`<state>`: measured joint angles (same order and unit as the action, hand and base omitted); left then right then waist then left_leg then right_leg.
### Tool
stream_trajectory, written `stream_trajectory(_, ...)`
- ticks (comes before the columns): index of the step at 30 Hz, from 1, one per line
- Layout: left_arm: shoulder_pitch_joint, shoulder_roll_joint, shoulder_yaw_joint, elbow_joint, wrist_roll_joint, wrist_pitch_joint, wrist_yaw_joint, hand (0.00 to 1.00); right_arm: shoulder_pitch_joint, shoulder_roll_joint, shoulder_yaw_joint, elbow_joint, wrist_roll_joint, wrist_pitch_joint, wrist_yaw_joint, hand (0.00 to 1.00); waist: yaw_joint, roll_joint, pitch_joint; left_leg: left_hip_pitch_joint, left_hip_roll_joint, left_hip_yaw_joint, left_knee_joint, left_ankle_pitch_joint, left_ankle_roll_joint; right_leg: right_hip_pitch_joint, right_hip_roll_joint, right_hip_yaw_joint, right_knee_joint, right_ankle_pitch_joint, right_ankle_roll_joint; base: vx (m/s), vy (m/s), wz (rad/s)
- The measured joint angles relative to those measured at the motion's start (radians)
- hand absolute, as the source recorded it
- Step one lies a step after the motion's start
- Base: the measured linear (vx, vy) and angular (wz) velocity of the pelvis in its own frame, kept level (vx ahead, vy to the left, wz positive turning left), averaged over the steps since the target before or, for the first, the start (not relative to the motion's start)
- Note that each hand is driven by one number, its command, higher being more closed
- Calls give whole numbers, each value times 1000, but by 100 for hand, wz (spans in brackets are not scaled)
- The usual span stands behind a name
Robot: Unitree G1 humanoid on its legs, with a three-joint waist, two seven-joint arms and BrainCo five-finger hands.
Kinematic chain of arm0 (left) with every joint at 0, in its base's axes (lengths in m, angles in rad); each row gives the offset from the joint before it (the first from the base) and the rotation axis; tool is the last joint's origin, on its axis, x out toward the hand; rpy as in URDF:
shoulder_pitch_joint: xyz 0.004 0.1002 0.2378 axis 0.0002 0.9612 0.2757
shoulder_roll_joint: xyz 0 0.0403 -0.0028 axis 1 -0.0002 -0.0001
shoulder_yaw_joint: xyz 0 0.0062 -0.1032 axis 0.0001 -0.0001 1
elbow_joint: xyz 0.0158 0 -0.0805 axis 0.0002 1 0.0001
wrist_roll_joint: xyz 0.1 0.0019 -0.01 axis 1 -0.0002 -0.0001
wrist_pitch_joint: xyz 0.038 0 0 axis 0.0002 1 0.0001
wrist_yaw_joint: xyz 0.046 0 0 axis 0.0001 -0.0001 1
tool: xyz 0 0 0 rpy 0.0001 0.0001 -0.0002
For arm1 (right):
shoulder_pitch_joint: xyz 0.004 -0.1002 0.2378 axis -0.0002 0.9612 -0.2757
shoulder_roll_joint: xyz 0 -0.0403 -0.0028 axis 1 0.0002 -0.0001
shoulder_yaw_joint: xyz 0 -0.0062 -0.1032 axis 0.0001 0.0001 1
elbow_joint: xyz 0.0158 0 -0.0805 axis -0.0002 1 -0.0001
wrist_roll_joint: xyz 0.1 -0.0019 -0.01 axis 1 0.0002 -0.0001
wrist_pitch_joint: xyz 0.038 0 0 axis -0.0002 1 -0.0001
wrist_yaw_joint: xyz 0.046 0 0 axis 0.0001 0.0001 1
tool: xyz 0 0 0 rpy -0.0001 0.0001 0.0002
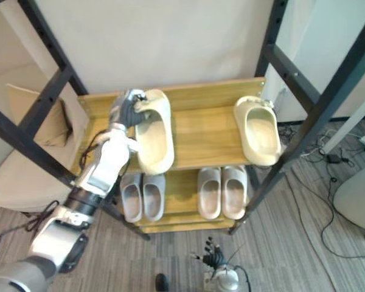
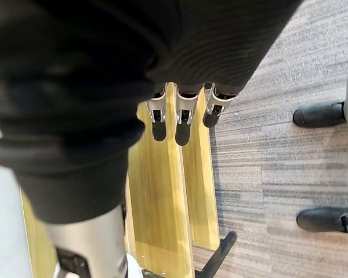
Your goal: Organize the slippers on the shoe rack
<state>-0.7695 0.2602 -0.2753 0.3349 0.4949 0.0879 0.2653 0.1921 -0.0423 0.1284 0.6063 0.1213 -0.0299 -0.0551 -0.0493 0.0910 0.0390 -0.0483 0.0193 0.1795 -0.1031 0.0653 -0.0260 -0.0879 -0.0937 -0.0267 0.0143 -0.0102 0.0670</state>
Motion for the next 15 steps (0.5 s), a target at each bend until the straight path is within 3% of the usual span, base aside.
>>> stream_trajectory(6, -30, -4, -18, 1, -9, -5, 16, 100, -6, 0, -8, 0, 5, 0, -5, 0, -12, 10, 4, -5, 3, 26, 0, -1, 0, -18, 3, 21, -3, 7, 2, 7, 3, -14)
stream_trajectory(15, -67, -83, -62, 51, -26, -10, 16, 100, -5, -1, -35, 0, 8, 0, -7, 0, -18, 30, 11, -9, 3, 37, 0, -1, -1, -29, 3, 36, -4, 10, 3, -3, 0, -4)
